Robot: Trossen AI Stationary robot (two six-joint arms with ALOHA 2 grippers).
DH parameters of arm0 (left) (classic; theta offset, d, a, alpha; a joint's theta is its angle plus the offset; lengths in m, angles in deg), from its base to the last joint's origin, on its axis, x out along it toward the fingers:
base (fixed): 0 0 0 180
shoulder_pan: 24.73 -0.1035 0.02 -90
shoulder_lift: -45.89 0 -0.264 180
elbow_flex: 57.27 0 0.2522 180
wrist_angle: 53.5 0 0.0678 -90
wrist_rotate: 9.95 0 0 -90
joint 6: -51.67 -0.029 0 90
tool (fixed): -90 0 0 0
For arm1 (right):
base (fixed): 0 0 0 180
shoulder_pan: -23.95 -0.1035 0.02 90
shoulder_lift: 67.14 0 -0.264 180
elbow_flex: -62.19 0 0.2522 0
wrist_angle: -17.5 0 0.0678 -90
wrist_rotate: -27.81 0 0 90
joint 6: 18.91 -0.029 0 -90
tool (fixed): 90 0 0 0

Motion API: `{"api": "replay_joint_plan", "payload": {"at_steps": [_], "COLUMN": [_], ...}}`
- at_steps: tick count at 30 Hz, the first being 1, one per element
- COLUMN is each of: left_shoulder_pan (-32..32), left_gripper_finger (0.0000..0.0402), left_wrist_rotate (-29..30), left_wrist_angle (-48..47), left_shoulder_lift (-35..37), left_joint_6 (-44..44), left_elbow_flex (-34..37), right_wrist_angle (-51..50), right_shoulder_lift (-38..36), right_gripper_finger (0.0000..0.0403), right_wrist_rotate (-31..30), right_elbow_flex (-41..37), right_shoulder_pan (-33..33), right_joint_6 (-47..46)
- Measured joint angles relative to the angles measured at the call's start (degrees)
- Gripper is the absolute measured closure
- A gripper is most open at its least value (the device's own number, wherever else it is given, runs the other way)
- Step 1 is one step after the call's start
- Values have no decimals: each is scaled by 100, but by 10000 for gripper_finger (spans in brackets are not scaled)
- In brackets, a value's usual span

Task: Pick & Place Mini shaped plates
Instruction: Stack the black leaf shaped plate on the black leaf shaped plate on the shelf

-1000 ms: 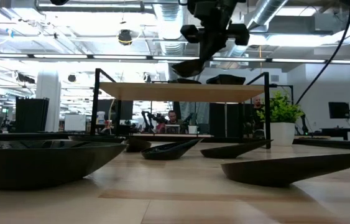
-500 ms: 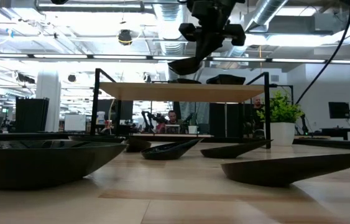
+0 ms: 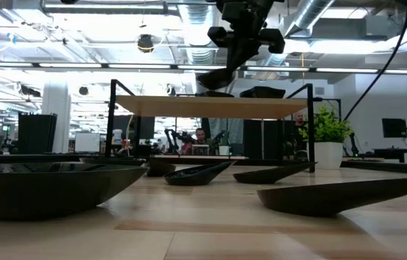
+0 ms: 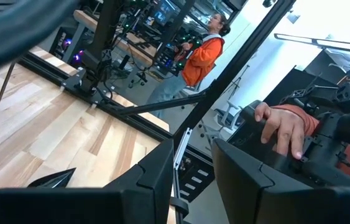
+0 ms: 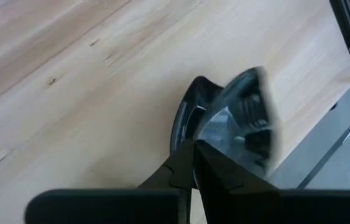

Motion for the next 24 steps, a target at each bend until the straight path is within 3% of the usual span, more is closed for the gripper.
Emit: {"api": "replay_joint_plan", "payload": {"at_steps": [15, 24], "left_shoulder_pan": [2, 4], "left_gripper_finger": [289, 289], "left_wrist_rotate": [0, 0], "left_wrist_angle": [83, 83], "left_shoulder_lift": [0, 0], "left_joint_6": [0, -2], "left_elbow_flex": [0, 0], "right_wrist_angle": [2, -4], "right_shoulder_lift": [0, -23], "right_gripper_finger": [354, 355], "right_wrist_rotate": [-13, -14], "right_elbow_flex": [0, 0], "right_shoulder_pan": [2, -47], "right_joint_6": [-49, -955]}}
